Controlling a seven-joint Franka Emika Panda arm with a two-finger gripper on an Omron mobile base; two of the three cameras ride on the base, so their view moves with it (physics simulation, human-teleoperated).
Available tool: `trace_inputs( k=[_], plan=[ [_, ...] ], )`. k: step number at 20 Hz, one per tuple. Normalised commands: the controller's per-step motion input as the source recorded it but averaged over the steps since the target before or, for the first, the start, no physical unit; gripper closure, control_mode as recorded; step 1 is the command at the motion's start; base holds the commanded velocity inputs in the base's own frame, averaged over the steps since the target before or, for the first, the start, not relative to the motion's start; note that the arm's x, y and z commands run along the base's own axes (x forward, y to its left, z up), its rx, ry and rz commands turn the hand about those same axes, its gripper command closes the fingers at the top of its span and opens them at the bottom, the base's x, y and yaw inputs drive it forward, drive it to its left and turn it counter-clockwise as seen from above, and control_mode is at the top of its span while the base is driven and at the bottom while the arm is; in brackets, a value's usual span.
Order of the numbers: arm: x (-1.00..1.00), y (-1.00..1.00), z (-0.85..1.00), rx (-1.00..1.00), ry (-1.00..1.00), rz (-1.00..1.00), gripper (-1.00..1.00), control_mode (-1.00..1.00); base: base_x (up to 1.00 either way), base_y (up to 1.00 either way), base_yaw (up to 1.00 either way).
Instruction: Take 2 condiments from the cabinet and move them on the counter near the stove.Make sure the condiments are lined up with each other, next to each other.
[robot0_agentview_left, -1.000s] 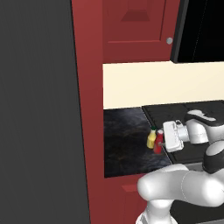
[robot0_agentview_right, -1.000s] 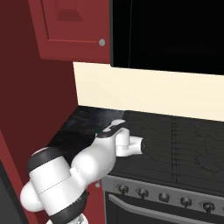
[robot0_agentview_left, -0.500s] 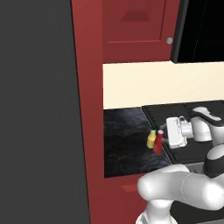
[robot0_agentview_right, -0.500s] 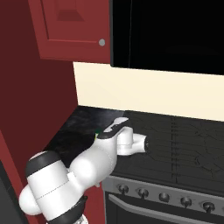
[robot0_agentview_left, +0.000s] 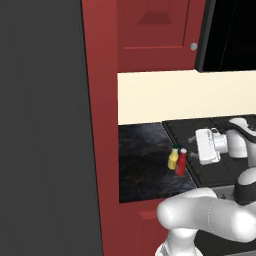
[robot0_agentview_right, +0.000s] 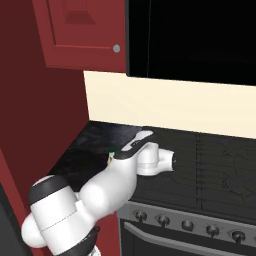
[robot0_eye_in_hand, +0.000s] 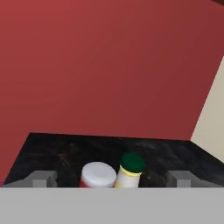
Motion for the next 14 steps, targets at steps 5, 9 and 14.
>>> trace_inputs(
  k=[5, 9, 14],
  plan=[
    [-0.41, 0.0, 0.7, 0.0, 0.05, -0.05, -1.0, -1.0, 0.0, 0.0, 0.0],
    [-0.7, 0.0, 0.89, 0.0, 0.15, -0.11, -1.0, -1.0, 0.0, 0.0, 0.0],
    [-0.82, 0.07, 1.0, 0.0, 0.29, -0.15, -1.0, -1.0, 0.0, 0.0, 0.0]
  ],
)
